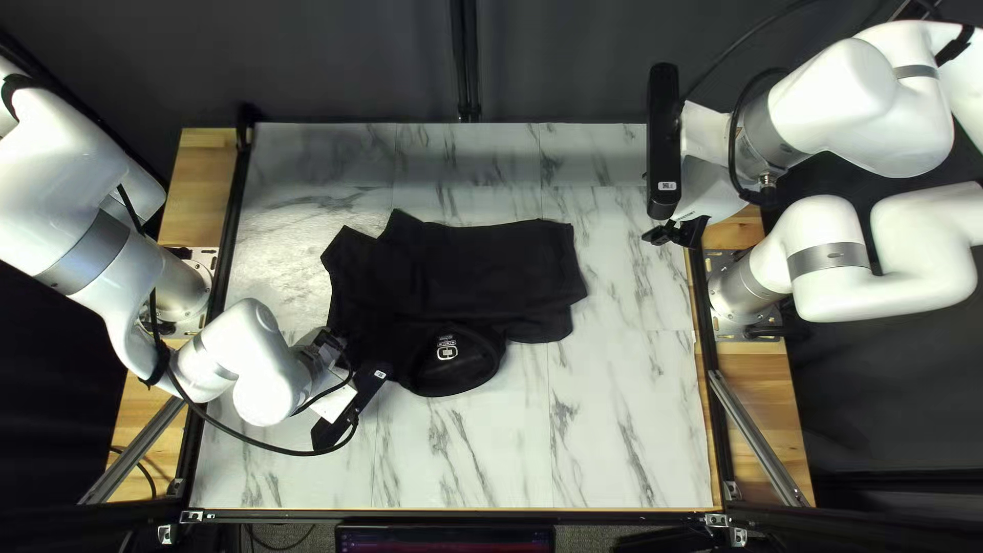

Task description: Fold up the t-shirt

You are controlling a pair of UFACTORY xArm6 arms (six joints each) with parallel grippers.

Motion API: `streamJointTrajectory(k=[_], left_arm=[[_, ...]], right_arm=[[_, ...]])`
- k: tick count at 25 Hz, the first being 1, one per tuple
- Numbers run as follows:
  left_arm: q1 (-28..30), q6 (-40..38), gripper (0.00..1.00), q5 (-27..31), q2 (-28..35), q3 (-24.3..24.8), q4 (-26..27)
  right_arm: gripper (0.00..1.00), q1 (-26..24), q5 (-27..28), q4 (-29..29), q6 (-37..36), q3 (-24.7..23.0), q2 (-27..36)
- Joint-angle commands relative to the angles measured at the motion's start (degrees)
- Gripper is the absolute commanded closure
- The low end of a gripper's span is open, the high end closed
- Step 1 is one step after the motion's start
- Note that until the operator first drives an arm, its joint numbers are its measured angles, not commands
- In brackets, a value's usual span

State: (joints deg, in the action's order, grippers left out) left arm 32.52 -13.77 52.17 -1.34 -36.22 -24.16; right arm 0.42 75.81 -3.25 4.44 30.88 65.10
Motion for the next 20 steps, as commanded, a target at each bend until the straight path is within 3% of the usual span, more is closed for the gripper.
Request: streamJointTrajectory(k=[1,6,20], left_arm=[[-0.08,-0.3,0.0,-0.09,-1.27,-0.84,0.25],[1.05,-0.46,0.0,2.69,-2.36,-3.16,0.94],[0.52,-0.42,0.0,3.29,-1.86,-2.56,0.49]], right_arm=[[0.0,0.0,0.0,0.0,0.0,0.0,0.0],[0.0,0.0,0.0,0.0,0.0,0.0,0.0],[0.0,0.0,0.0,0.0,0.0,0.0,0.0]])
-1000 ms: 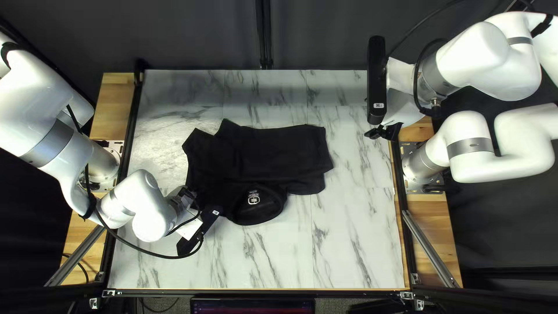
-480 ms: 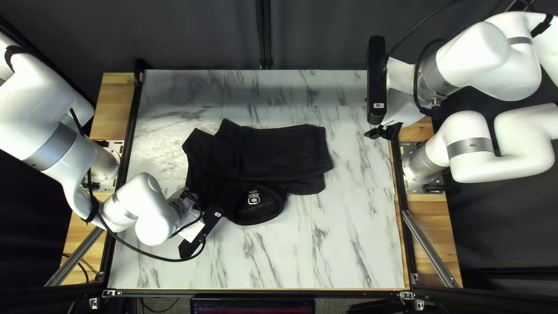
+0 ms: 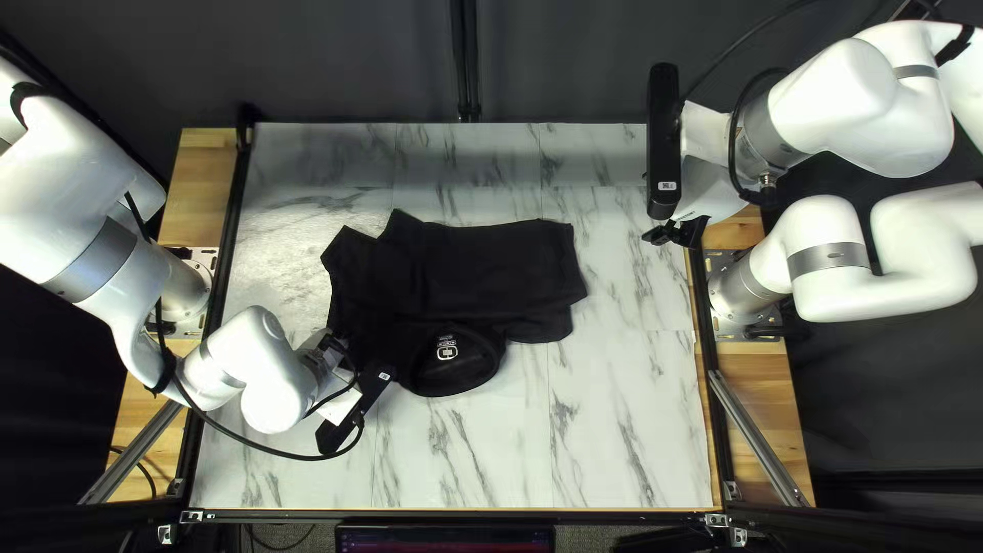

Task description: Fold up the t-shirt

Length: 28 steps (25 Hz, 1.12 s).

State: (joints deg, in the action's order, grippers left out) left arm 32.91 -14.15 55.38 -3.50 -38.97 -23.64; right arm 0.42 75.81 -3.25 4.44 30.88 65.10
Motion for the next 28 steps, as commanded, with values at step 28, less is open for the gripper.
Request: streamJointTrajectory(k=[28], left_arm=[[-1.26,-1.14,0.12,-3.34,0.14,2.53,-2.1]], right_arm=[[0.0,0.0,0.0,0.0,0.0,0.0,0.0]])
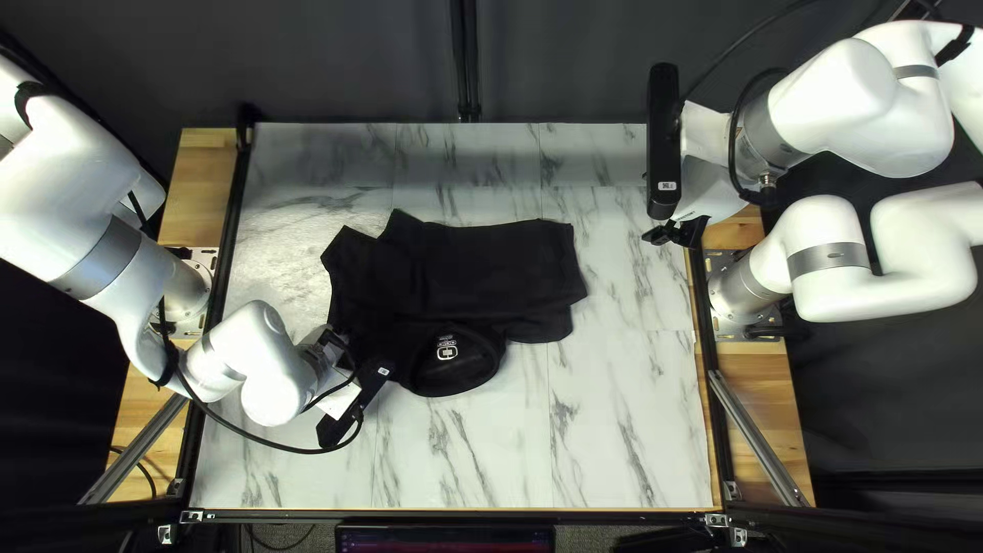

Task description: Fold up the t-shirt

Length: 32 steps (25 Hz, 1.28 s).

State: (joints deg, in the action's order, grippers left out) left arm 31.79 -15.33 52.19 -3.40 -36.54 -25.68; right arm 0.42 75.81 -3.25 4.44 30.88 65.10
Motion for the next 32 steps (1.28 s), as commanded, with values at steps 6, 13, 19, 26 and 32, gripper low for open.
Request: streamJointTrajectory(k=[6,13,19,26,32], left_arm=[[-0.34,0.2,0.13,-0.45,0.0,0.29,0.1],[-0.49,-0.01,0.25,-0.97,-0.36,0.52,0.08],[-0.61,-0.2,1.0,-1.4,-0.49,0.82,0.19],[0.74,0.59,1.0,1.4,0.88,-0.28,1.42],[1.23,1.16,0.21,2.5,0.84,-1.22,1.76]], right_arm=[[0.0,0.0,0.0,0.0,0.0,0.0,0.0],[0.0,0.0,0.0,0.0,0.0,0.0,0.0],[0.0,0.0,0.0,0.0,0.0,0.0,0.0],[0.0,0.0,0.0,0.0,0.0,0.0,0.0],[0.0,0.0,0.0,0.0,0.0,0.0,0.0]])
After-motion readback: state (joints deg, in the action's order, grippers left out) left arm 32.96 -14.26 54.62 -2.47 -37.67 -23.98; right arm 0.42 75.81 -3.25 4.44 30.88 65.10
